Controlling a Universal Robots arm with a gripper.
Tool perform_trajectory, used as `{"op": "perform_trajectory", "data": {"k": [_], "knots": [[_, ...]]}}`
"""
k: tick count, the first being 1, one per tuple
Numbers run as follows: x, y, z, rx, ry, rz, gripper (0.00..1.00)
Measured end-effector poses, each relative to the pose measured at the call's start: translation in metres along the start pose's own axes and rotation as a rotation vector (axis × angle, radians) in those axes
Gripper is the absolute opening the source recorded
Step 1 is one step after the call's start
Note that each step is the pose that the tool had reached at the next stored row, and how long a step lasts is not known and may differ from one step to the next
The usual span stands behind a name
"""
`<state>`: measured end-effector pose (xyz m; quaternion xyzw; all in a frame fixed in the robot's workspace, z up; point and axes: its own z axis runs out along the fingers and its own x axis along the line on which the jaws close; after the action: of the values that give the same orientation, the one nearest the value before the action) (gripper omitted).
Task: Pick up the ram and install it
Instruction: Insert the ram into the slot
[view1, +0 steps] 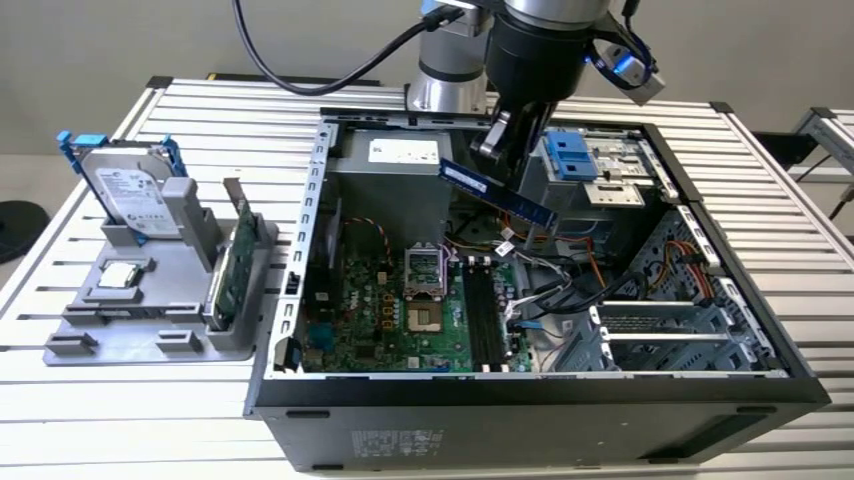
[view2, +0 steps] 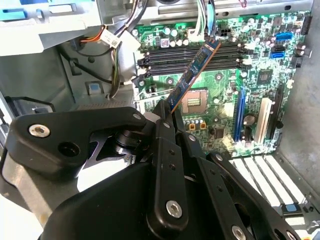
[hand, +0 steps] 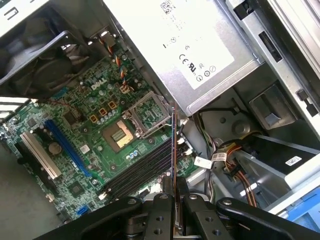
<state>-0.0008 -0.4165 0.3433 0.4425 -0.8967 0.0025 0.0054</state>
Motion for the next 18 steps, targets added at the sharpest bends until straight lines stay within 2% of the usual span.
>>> {"op": "perform_trajectory", "data": {"k": [18], "knots": [[0.0, 0.0, 0.0011, -0.001, 0.0001, 0.086, 0.0]]}}
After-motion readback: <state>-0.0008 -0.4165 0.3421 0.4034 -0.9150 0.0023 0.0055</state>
